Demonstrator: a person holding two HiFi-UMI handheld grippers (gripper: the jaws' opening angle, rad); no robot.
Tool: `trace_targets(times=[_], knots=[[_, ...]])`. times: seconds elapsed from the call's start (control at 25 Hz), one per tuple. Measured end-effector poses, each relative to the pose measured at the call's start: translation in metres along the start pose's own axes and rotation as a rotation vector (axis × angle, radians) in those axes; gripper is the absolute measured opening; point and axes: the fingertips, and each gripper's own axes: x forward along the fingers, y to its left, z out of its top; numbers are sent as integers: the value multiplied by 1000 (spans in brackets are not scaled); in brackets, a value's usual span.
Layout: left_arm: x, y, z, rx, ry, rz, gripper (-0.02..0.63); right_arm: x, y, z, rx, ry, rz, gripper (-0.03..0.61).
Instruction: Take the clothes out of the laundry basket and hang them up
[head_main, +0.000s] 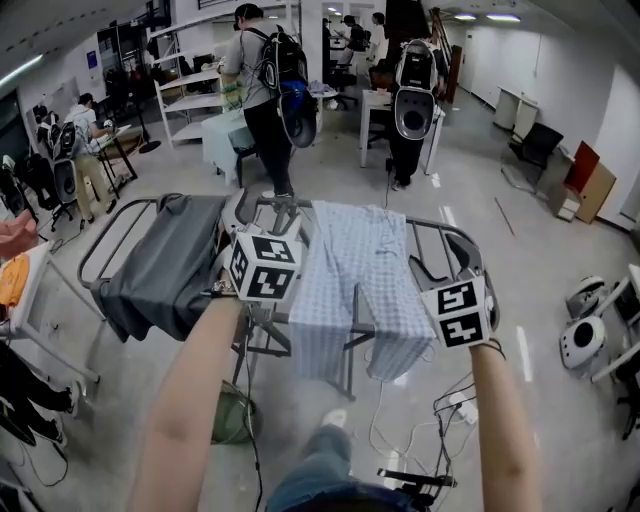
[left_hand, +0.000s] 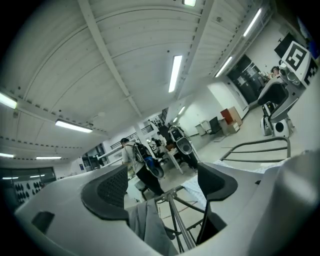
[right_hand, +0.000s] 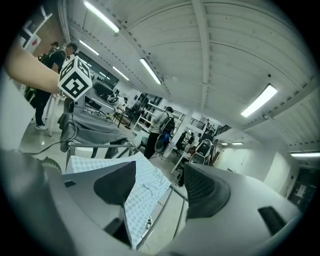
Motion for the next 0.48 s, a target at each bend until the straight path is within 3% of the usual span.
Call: trace_targets(times=[0.36,0.48], knots=[[-97,8,-38,-27,-24,36,430,-52,48,14,89,-93,19,298],[-127,22,-45,-72,-44,63,430,-63,59,21,112,-117,17,298]])
